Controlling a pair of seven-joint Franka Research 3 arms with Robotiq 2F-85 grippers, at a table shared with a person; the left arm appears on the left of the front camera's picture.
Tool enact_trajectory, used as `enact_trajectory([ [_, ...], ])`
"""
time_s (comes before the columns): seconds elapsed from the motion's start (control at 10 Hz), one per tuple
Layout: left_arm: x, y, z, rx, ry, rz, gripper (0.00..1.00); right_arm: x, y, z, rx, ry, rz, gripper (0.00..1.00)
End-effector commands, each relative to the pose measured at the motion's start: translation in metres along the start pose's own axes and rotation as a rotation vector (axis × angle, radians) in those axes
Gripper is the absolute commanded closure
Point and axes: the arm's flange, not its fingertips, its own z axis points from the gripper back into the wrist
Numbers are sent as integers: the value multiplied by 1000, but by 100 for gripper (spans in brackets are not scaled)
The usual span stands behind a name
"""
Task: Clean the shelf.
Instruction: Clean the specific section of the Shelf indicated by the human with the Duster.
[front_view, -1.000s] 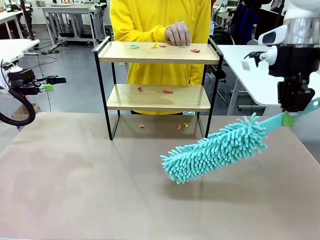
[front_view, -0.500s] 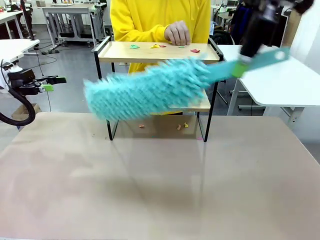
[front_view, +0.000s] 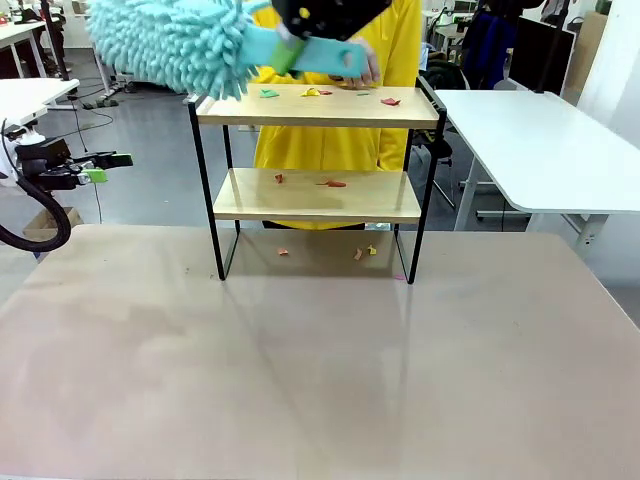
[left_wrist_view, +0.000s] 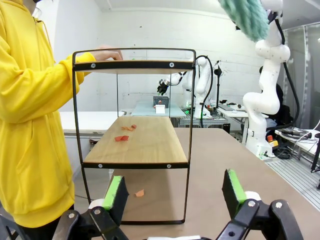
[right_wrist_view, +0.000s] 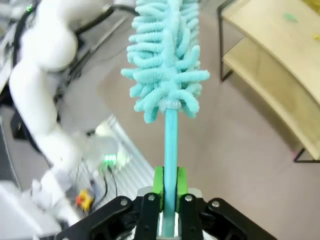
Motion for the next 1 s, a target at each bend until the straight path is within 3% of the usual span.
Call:
enact_trajectory([
  [0.0, 1, -2, 0, -6, 8, -16, 0, 22, -8, -24, -96, -14, -129, 87],
  [0.1, 1, -2, 0, -6, 8, -16, 0, 31, -13, -29, -25, 45, -173, 87],
  [0.2, 1, -2, 0, -6, 8, -16, 0, 9, -2, -14, -41, -27, -58, 87],
  [0.7, 1, -2, 0, -6, 8, -16, 0, 12, 3, -19, -44, -21, -84, 87],
  [0.9, 1, -2, 0, -6, 8, -16, 0, 56, 34, -32, -228, -75, -271, 87],
])
